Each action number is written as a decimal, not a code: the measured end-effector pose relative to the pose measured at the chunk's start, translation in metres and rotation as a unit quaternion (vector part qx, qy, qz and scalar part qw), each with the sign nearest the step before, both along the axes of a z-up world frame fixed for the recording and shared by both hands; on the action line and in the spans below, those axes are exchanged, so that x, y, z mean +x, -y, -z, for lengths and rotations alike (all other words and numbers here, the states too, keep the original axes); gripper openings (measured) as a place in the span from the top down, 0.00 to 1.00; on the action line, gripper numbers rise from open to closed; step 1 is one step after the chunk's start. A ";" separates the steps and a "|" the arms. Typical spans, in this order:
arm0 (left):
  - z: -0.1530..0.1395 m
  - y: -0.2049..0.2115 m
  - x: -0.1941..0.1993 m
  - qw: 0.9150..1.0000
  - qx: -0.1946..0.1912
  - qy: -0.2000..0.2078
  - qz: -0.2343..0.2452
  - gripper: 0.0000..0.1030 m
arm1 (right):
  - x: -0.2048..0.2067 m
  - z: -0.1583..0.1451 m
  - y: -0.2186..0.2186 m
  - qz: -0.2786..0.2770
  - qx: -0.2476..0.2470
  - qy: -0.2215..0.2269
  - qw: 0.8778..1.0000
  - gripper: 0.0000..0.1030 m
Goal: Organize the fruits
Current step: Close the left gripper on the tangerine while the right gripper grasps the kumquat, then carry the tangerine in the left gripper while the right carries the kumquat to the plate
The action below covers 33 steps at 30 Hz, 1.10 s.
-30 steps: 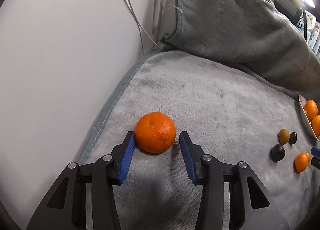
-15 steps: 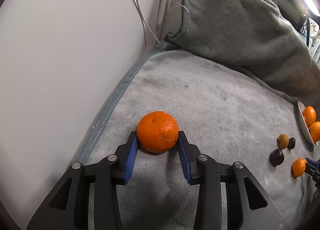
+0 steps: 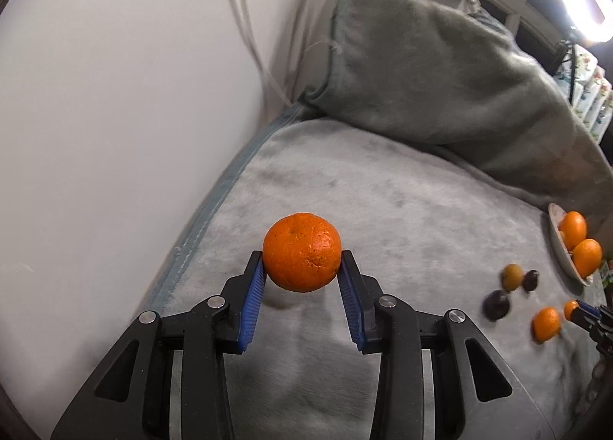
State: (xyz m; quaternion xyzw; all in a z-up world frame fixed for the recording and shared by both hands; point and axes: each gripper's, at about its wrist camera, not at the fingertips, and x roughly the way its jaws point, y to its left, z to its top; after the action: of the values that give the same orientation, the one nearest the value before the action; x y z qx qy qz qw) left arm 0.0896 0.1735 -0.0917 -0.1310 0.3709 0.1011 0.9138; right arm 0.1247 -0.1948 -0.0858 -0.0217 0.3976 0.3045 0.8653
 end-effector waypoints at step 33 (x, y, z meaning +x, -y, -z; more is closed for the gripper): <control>-0.054 0.197 0.063 0.973 -0.042 0.065 0.217 0.65 | 0.006 -0.057 0.123 0.127 0.037 0.080 0.988 0.77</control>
State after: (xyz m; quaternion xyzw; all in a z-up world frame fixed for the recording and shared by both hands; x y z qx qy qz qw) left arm 0.1528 -0.0230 -0.0377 -0.0918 0.3343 -0.1241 0.9297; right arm 0.1303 -0.3182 -0.0292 0.0368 0.3145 0.2042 0.9263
